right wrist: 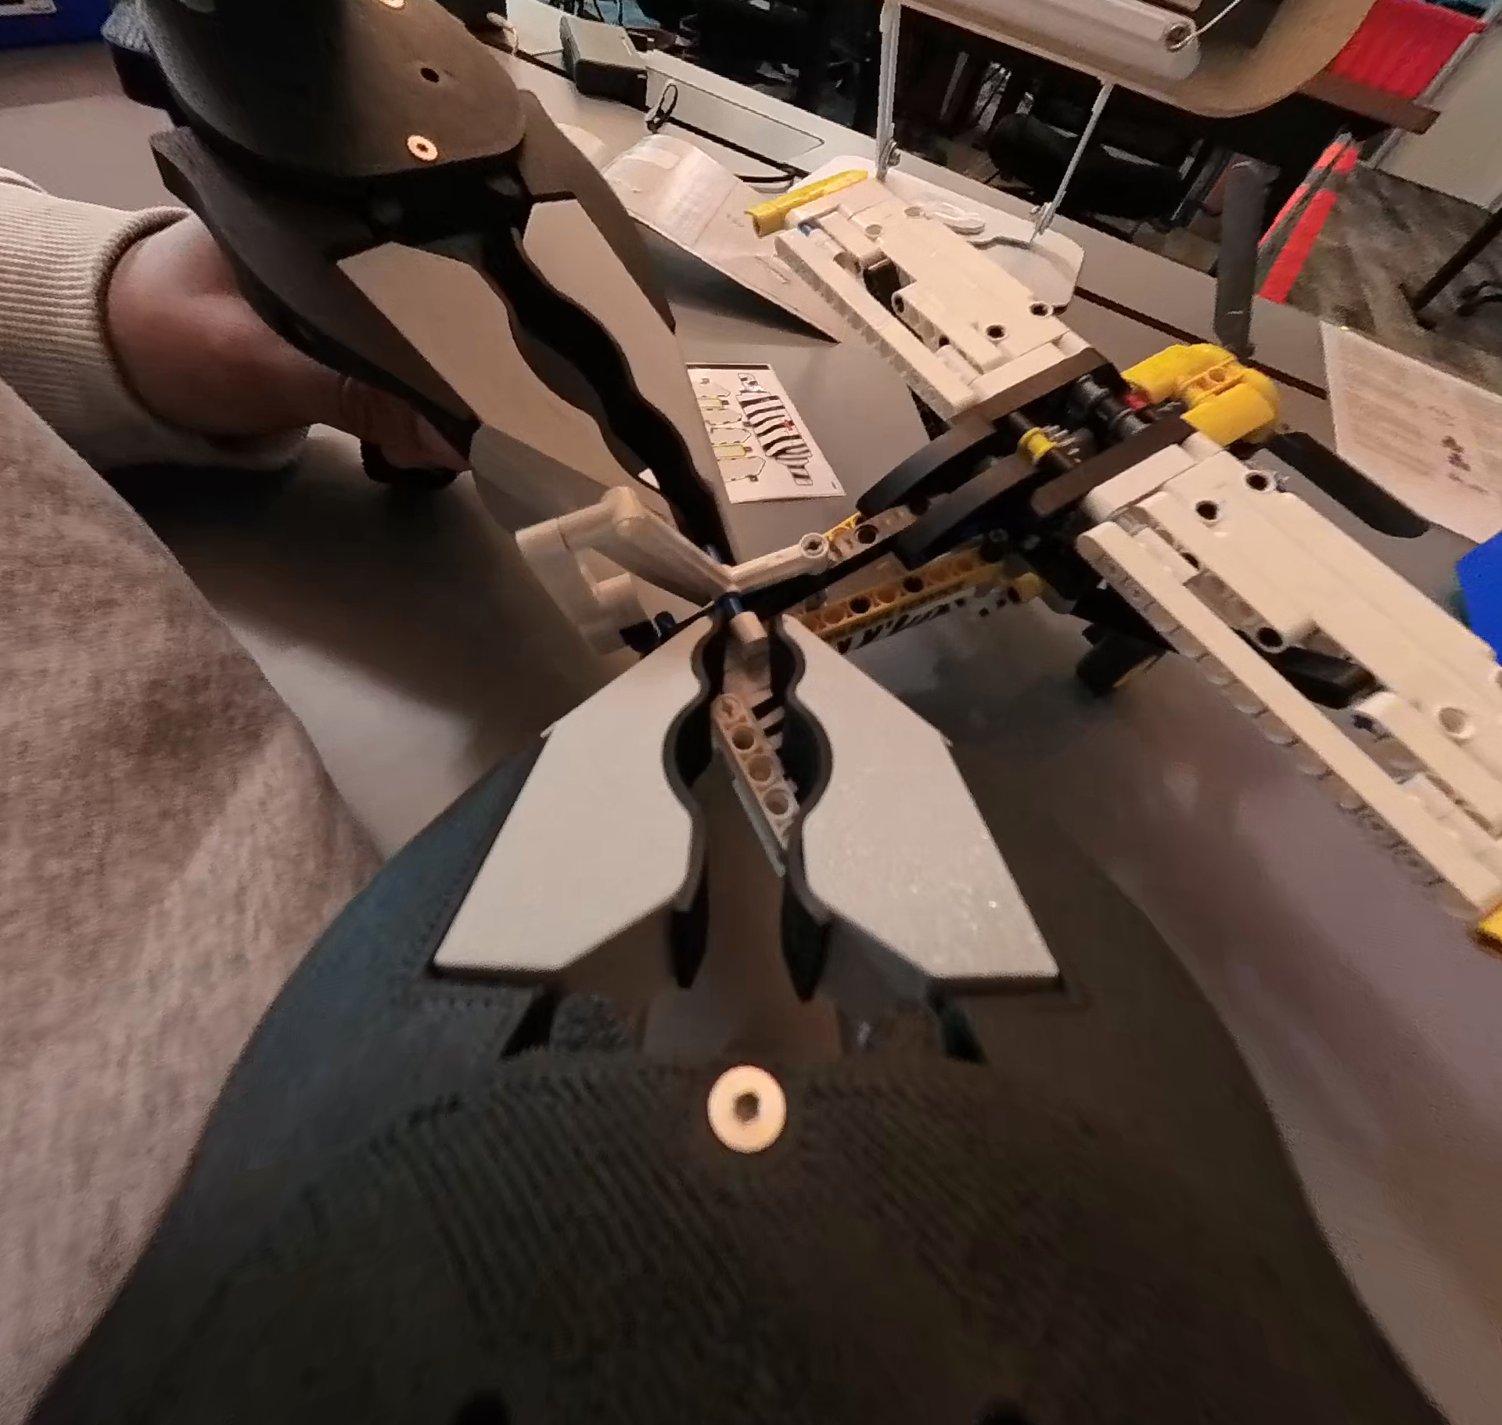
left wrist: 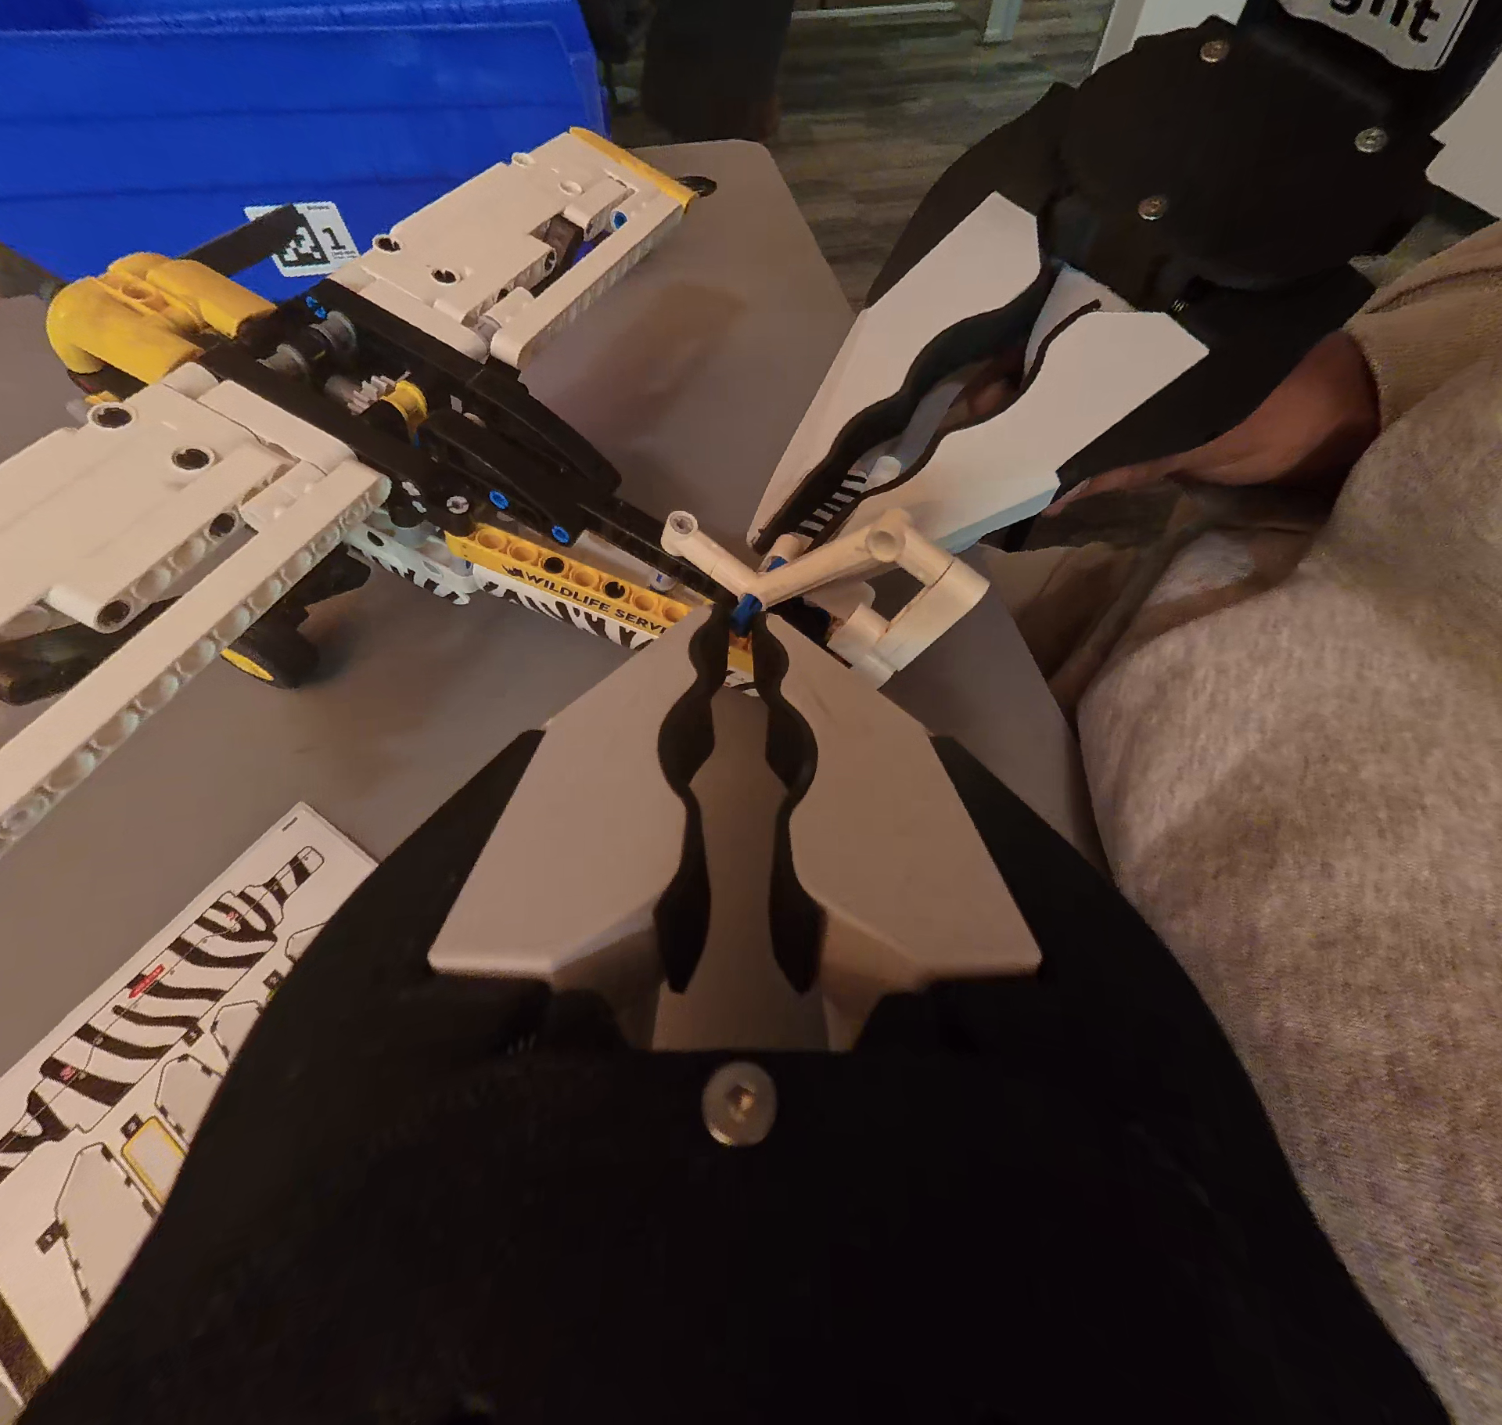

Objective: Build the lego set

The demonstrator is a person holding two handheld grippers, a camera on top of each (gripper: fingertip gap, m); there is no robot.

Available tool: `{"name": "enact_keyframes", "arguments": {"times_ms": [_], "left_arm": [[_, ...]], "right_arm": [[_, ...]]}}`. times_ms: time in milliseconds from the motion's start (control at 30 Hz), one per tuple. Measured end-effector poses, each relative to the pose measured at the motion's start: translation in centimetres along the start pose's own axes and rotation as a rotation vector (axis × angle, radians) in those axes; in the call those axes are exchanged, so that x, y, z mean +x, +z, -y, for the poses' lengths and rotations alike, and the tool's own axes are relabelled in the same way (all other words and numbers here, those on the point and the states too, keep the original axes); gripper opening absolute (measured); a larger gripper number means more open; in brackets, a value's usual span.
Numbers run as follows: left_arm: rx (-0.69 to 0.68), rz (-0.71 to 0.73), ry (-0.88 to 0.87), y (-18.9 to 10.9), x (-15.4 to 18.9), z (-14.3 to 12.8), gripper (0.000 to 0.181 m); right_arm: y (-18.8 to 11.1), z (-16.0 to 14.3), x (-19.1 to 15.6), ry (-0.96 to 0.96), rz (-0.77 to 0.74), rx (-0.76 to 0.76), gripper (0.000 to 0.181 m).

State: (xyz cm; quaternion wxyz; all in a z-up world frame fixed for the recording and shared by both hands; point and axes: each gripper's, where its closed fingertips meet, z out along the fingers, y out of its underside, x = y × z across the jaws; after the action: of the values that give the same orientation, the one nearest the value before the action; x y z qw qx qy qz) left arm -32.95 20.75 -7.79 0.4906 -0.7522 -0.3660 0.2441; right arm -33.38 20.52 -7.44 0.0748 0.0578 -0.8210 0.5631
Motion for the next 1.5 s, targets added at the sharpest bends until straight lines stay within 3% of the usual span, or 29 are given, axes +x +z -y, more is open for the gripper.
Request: {"name": "enact_keyframes", "arguments": {"times_ms": [333,533,1200,1400,1500], "left_arm": [[0.013,-0.018,-0.062,0.3,0.5,0.3,0.003],[0.020,-0.018,-0.112,0.3,0.5,0.4,0.002],[-0.006,0.079,-0.073,0.6,0.1,0.1,0.002],[-0.019,0.132,-0.063,0.8,-0.3,0.0,0.002],[-0.020,0.152,-0.025,0.9,-0.7,0.1,0.003]], "right_arm": [[-0.7,-0.2,0.1,0.131,0.051,0.018,0.008],[-0.7,-0.2,0.2,0.115,0.025,-0.023,0.008],[-0.6,-0.4,0.5,0.219,-0.007,-0.128,0.006],[-0.4,0.6,0.2,0.301,0.009,-0.074,0.000],[-0.1,0.3,0.6,0.195,-0.056,-0.124,0.000]]}}
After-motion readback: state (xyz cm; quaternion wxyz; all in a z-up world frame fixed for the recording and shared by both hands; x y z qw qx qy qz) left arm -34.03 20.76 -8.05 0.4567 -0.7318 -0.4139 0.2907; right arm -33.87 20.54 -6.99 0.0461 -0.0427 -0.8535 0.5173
